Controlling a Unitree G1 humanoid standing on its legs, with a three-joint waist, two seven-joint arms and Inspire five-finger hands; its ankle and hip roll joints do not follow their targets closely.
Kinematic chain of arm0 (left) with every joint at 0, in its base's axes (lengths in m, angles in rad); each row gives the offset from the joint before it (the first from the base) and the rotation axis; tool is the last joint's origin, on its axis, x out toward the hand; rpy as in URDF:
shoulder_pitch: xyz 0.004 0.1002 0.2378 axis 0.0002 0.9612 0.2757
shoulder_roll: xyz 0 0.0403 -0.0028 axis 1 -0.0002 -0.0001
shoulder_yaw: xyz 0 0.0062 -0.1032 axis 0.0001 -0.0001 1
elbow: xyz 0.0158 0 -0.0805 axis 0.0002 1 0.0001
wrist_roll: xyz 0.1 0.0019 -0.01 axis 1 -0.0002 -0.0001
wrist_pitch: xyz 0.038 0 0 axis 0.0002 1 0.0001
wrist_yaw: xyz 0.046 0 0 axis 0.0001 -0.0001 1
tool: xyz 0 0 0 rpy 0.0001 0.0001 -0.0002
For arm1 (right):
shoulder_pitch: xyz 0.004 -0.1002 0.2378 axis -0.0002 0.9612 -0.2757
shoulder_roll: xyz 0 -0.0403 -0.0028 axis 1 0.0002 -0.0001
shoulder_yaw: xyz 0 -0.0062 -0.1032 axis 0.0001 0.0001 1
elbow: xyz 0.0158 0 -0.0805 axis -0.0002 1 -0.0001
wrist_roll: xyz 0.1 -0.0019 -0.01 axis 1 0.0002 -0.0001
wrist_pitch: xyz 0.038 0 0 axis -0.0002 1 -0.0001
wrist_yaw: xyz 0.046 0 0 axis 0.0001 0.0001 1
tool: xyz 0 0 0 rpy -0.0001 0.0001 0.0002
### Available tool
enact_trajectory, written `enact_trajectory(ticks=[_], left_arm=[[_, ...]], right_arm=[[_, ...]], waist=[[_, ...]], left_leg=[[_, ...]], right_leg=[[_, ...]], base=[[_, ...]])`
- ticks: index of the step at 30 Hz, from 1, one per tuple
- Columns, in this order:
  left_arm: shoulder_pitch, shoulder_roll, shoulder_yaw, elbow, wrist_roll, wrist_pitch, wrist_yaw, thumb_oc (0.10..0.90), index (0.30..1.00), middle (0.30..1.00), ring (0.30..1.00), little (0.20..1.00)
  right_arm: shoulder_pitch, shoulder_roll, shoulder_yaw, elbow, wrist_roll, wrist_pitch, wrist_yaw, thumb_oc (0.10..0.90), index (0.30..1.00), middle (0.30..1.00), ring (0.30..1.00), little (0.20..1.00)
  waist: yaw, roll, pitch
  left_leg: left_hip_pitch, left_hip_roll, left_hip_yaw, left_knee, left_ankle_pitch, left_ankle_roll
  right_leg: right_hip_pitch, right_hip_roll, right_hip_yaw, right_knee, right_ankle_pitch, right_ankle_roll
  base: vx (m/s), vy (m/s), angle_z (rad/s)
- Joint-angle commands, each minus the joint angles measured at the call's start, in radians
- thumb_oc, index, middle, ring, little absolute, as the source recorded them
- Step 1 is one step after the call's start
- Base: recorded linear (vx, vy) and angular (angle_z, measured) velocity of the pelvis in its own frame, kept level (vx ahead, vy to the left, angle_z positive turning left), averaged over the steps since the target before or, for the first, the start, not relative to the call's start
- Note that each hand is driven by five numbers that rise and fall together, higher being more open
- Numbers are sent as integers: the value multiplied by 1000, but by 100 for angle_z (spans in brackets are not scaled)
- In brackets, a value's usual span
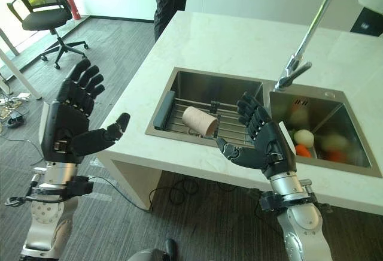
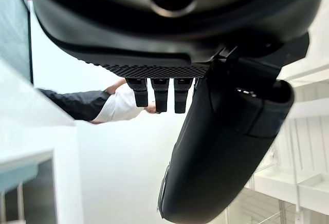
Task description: Place the dishes in the dishwasher.
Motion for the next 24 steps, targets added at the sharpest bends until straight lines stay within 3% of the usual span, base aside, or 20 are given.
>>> enact_trajectory(ticks=[1,2,6,8,12,16,17,20,22,24], left_arm=[[-57,48,14,-133,43,-78,-15,800,900,900,900,900],[-62,54,17,-134,45,-71,-9,800,900,900,900,900],[-50,57,42,-156,46,-62,-11,800,900,900,900,900],[-37,51,45,-167,63,-60,-15,800,900,900,900,900],[-42,59,28,-168,78,-50,-13,800,900,900,900,900],[-57,54,11,-167,49,-42,-30,800,900,900,900,900],[-63,53,7,-166,37,-43,-43,800,900,900,900,900],[-66,47,3,-169,51,-42,-48,800,900,900,900,900],[-67,48,5,-167,59,-44,-51,800,900,900,900,900],[-65,60,19,-160,84,-33,-81,800,900,900,900,900]], right_arm=[[-101,-27,-3,-45,-1,-89,12,800,900,900,900,900],[-105,-28,0,-39,4,-90,15,800,900,900,900,900],[-122,-50,-3,-31,28,-96,23,800,900,900,900,900],[-132,-51,6,-26,33,-102,23,800,900,900,900,900],[-138,-68,11,-28,43,-97,2,800,900,900,900,900],[-153,-80,21,-17,44,-86,-11,800,900,900,900,900],[-152,-87,19,-9,44,-81,-9,800,900,900,900,900],[-134,-111,6,-8,32,-63,3,800,900,900,900,900],[-130,-119,1,-13,33,-55,6,800,900,900,900,900],[-141,-127,-7,-9,35,-35,14,800,900,900,900,900]], waist=[[8,25,-71],[12,24,-68],[26,1,-49],[29,-5,-49],[18,-9,-62],[10,-11,-72],[3,-15,-75],[15,-31,-66],[16,-31,-59],[9,-8,-53]], left_leg=[[17,84,-69,67,-146,-115],[22,90,-58,67,-151,-120],[62,92,4,67,-188,-127],[79,96,22,67,-207,-126],[95,113,51,67,-211,-130],[109,123,80,67,-197,-143],[121,125,101,67,-174,-158],[143,108,113,67,19,-211],[124,113,107,67,34,-216],[72,168,128,67,-14,-218]], right_leg=[[-31,67,-134,-161,195,-15],[-32,58,-160,-211,199,-21],[-119,-38,-232,-219,192,-34],[-146,-70,-241,-219,227,-28],[-151,-51,-226,-219,135,-45],[-137,-23,-204,-219,102,-68],[-135,-16,-195,-219,93,-77],[-107,-26,-184,-219,69,-100],[-100,-27,-175,-219,64,-100],[-101,-18,-170,-219,56,-90]], base=[[67,-19,-58],[63,-51,-69],[64,-101,-69],[95,-156,-32],[147,-233,-13],[183,-218,1],[182,-189,-15],[201,-172,-16],[63,-7,-30],[36,118,-19]])
